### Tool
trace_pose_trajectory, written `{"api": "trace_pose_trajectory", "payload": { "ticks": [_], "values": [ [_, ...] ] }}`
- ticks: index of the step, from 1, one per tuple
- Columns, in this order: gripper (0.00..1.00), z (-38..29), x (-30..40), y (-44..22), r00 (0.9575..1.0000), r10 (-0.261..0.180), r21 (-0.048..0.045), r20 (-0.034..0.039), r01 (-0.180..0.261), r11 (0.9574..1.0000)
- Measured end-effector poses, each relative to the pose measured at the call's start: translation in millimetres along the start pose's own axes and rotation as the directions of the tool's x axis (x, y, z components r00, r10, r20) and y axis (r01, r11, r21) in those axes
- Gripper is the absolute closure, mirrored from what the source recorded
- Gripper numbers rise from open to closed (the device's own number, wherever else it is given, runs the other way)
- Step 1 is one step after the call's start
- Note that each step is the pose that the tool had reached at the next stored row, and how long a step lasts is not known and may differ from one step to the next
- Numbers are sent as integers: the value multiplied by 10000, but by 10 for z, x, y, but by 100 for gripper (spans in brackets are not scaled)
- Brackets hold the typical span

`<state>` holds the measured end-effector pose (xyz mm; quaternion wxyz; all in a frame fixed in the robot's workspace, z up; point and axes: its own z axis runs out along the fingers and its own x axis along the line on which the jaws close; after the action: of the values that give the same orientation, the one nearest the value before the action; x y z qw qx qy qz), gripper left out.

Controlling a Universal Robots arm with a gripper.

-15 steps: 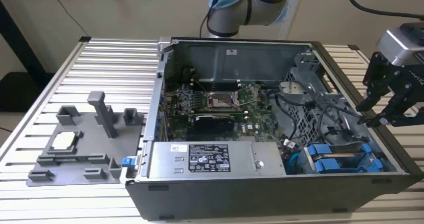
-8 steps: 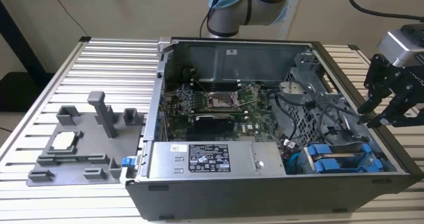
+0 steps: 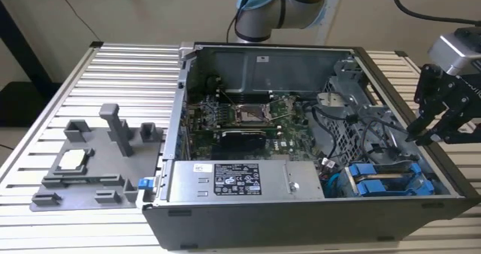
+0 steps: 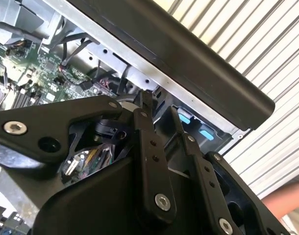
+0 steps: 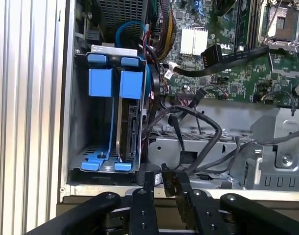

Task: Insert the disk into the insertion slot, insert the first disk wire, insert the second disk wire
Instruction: 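Insert the first disk wire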

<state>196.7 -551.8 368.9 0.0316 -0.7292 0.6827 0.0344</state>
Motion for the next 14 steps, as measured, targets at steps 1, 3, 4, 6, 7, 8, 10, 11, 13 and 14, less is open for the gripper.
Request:
{"api": "trace_pose_trajectory", "payload": {
  "ticks": [1,3,4,6,7,8,10,11,13,14],
  "values": [
    [68,0,-1,0,10000,1,-20,-57,-1,10000],
    [68,1,-12,1,9999,-1,-41,-164,0,10000],
    [68,2,-20,3,9998,-1,-42,-175,0,10000],
    [68,3,-34,7,9998,-2,-43,-185,1,10000],
    [68,3,-43,11,9998,-1,-43,-188,0,10000],
    [68,5,-51,12,9998,-2,-43,-188,1,10000],
    [68,5,-61,13,9998,-2,-44,-188,2,10000],
    [68,5,-61,13,9998,-2,-44,-188,1,10000],
    [68,6,-61,13,9998,-2,-44,-188,1,10000],
    [71,6,-61,13,9998,-1,-44,-188,1,10000]
  ]
}}
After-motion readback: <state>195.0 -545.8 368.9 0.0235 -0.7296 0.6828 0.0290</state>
